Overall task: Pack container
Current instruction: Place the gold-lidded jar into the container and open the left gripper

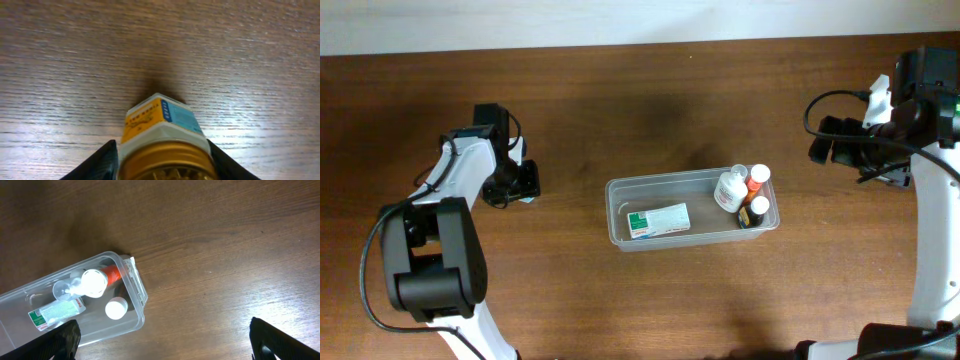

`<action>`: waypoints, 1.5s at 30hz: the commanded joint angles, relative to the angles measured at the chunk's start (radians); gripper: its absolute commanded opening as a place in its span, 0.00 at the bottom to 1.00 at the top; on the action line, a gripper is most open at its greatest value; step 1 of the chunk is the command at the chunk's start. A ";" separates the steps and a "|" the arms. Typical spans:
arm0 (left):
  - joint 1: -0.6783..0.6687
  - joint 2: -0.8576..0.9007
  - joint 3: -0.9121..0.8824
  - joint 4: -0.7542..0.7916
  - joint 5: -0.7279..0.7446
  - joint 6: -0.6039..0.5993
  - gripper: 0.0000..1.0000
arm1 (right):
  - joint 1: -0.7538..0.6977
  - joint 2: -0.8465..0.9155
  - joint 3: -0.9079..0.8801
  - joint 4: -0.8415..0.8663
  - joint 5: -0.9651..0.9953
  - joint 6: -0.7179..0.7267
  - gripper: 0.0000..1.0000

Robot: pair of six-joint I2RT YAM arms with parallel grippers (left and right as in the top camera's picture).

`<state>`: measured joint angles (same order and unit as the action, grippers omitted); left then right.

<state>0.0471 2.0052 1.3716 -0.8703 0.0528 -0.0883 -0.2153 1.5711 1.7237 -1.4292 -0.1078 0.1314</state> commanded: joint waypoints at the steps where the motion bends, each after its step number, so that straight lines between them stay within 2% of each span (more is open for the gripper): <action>1: 0.002 0.010 0.001 0.008 -0.026 -0.001 0.53 | -0.002 -0.010 -0.007 0.000 -0.013 -0.005 1.00; 11: 0.001 0.010 0.001 0.036 -0.026 -0.001 0.54 | -0.002 -0.010 -0.007 0.000 -0.013 -0.005 1.00; 13: 0.002 0.010 0.001 0.035 -0.026 -0.001 0.46 | -0.002 -0.010 -0.007 0.000 -0.013 -0.005 1.00; 18: -0.001 -0.010 0.004 0.019 -0.014 -0.001 0.38 | -0.002 -0.010 -0.007 0.000 -0.013 -0.005 1.00; 24: -0.055 -0.167 0.012 -0.010 -0.005 -0.001 0.37 | -0.002 -0.010 -0.007 0.000 -0.013 -0.005 1.00; 29: -0.230 -0.392 0.012 -0.018 0.034 0.003 0.36 | -0.002 -0.010 -0.007 0.000 -0.013 -0.005 1.00; 33: -0.401 -0.464 0.012 0.011 0.031 0.003 0.36 | -0.002 -0.010 -0.007 0.000 -0.013 -0.005 1.00; 39: -0.617 -0.391 0.011 0.073 0.030 0.003 0.36 | -0.002 -0.010 -0.007 -0.001 -0.013 -0.005 1.00; 45: -0.701 -0.257 0.011 0.183 0.048 0.002 0.36 | -0.002 -0.010 -0.007 -0.001 -0.013 -0.005 1.00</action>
<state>-0.6216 1.6798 1.3849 -0.7277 0.0795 -0.0914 -0.2153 1.5711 1.7237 -1.4296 -0.1081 0.1310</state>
